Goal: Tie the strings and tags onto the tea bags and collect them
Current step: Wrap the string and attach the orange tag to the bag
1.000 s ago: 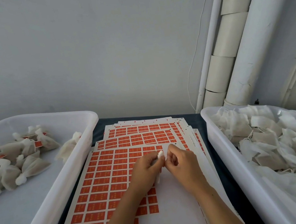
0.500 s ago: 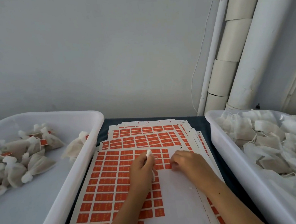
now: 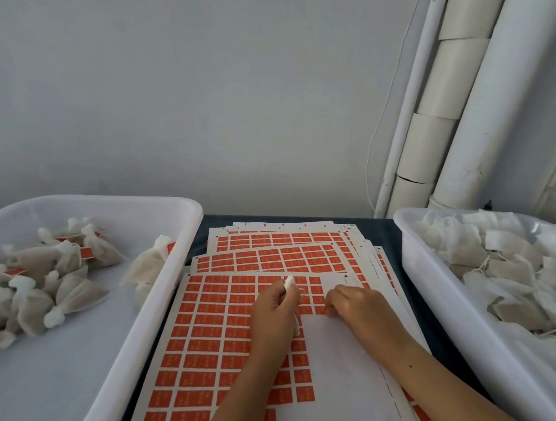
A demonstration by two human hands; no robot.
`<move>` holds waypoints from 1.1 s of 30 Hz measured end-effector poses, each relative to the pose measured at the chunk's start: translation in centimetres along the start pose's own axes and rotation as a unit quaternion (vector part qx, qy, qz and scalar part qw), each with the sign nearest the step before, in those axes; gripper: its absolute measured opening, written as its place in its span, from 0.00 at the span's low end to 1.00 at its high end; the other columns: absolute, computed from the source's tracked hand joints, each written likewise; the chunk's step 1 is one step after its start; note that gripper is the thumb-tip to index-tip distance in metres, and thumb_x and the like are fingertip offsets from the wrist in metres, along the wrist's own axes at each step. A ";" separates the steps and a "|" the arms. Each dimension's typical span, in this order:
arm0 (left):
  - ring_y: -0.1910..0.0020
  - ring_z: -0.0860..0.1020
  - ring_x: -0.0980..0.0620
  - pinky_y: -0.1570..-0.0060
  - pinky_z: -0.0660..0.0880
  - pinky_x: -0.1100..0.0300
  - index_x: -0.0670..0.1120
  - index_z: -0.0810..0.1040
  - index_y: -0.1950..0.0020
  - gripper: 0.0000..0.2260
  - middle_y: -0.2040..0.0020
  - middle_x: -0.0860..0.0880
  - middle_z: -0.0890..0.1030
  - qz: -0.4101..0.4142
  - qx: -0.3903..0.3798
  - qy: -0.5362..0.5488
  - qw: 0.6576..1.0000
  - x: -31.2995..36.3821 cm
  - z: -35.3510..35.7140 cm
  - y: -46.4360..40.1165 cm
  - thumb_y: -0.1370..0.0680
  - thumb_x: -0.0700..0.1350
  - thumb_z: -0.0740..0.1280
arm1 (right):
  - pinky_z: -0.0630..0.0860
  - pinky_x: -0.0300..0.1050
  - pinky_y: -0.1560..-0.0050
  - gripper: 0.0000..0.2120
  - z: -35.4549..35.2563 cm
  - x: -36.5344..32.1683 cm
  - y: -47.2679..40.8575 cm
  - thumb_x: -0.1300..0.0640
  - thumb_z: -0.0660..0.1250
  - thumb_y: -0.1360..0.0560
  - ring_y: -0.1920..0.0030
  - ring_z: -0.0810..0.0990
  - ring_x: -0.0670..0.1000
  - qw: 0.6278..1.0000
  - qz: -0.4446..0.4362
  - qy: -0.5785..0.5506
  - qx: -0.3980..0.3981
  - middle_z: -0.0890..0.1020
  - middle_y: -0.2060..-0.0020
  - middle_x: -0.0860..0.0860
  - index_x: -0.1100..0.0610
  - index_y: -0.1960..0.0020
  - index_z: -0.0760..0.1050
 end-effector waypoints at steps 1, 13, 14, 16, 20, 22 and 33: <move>0.67 0.73 0.49 0.64 0.71 0.65 0.44 0.74 0.65 0.15 0.67 0.44 0.77 0.000 0.001 -0.003 1.000 0.0 0.0 0.0 0.19 0.46 0.60 | 0.67 0.38 0.36 0.18 0.0 0.0 0.1 0.49 0.63 0.23 0.41 0.78 0.47 1.000 -0.002 0.006 -0.004 0.77 0.38 0.47 0.52 0.35 0.72; 0.70 0.70 0.53 0.68 0.69 0.66 0.45 0.74 0.66 0.15 0.71 0.49 0.73 0.002 -0.005 -0.014 1.000 0.0 0.0 -0.1 0.20 0.45 0.61 | 0.64 0.36 0.34 0.19 -0.1 0.7 0.3 0.49 0.60 0.21 0.37 0.75 0.46 0.998 -0.054 0.015 -0.025 0.74 0.35 0.46 0.51 0.32 0.69; 0.71 0.70 0.54 0.69 0.69 0.68 0.45 0.74 0.66 0.15 0.71 0.50 0.74 0.004 -0.006 -0.015 1.000 -0.1 0.0 -0.1 0.20 0.45 0.61 | 0.64 0.35 0.34 0.19 -0.1 0.7 0.2 0.49 0.59 0.21 0.37 0.74 0.45 0.997 -0.063 0.023 -0.031 0.74 0.34 0.45 0.50 0.31 0.69; 0.71 0.71 0.55 0.69 0.69 0.69 0.46 0.74 0.66 0.15 0.71 0.50 0.75 0.005 -0.008 -0.011 1.000 0.0 0.1 -0.2 0.20 0.45 0.61 | 0.64 0.35 0.34 0.18 -0.4 0.7 0.0 0.50 0.59 0.21 0.37 0.74 0.45 0.995 -0.082 0.037 -0.036 0.73 0.34 0.45 0.50 0.32 0.68; 0.72 0.75 0.60 0.69 0.71 0.73 0.48 0.75 0.67 0.16 0.73 0.56 0.77 0.008 -0.015 0.008 1.000 0.0 0.0 0.0 0.19 0.45 0.60 | 0.65 0.37 0.34 0.19 -0.6 0.5 -0.5 0.51 0.59 0.21 0.38 0.75 0.47 0.993 -0.096 0.055 -0.042 0.74 0.34 0.46 0.52 0.31 0.68; 0.73 0.75 0.61 0.70 0.71 0.75 0.48 0.75 0.67 0.16 0.73 0.57 0.77 0.014 -0.014 0.007 1.000 0.1 -0.1 0.0 0.19 0.45 0.60 | 0.65 0.37 0.34 0.18 -0.7 0.5 -0.6 0.51 0.59 0.21 0.38 0.76 0.47 0.993 -0.098 0.055 -0.048 0.74 0.35 0.46 0.51 0.32 0.68; 0.74 0.70 0.59 0.71 0.68 0.71 0.47 0.74 0.67 0.16 0.75 0.55 0.73 0.024 -0.006 -0.019 1.000 0.0 -0.1 -0.3 0.19 0.46 0.60 | 0.77 0.43 0.47 0.16 -1.0 0.1 -0.7 0.56 0.73 0.30 0.53 0.84 0.51 0.992 -0.107 0.073 -0.004 0.83 0.48 0.51 0.57 0.44 0.78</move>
Point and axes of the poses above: each hand's wrist, its own y-axis away from the middle knuckle, its own z-axis out of the palm, x = y × z, the point moved 2 cm from there along -y, towards the middle knuckle
